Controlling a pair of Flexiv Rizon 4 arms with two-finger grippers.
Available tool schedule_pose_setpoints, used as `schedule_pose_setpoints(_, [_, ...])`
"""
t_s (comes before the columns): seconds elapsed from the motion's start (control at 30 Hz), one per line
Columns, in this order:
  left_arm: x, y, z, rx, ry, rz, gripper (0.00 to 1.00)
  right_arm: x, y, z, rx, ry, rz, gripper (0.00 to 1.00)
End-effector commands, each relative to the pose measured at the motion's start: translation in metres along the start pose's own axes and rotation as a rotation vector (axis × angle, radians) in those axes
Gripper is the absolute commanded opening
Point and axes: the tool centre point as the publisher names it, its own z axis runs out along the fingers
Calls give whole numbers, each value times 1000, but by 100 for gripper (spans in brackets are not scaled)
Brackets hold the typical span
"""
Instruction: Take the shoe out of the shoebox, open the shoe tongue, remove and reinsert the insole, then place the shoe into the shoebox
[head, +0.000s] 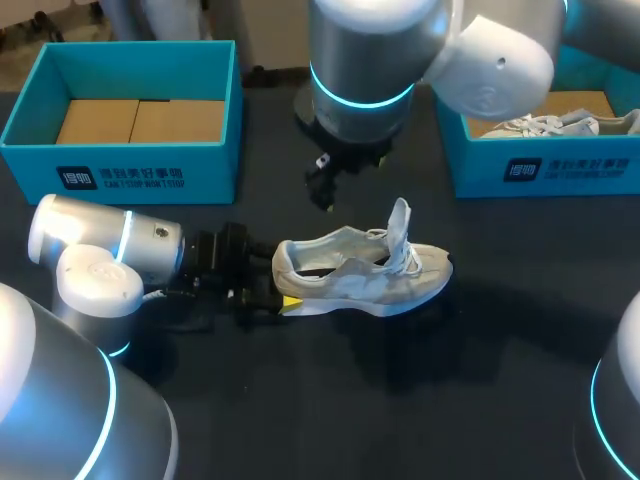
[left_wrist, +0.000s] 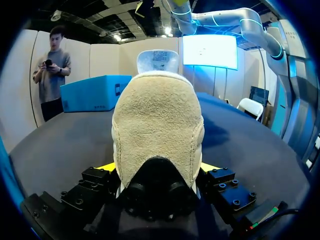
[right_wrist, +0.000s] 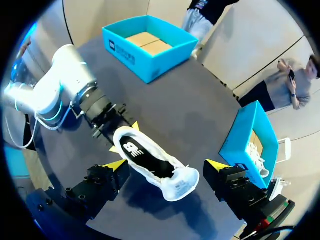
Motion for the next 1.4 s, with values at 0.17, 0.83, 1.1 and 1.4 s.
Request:
schedule_pose_setpoints(0.17, [0,4,1,1,-1,0,0,0,0,1,-1,2,0,100])
schedule_pose_setpoints(0.83, [0,4,1,1,-1,0,0,38,30,23,61,193,-771,0])
schedule_pose_setpoints(1.1, [0,4,1,1,-1,0,0,37,28,22,65,260,-780,0])
schedule_pose_setpoints(1.4, [0,4,1,1,-1,0,0,39,22,34,57,260,-760,0])
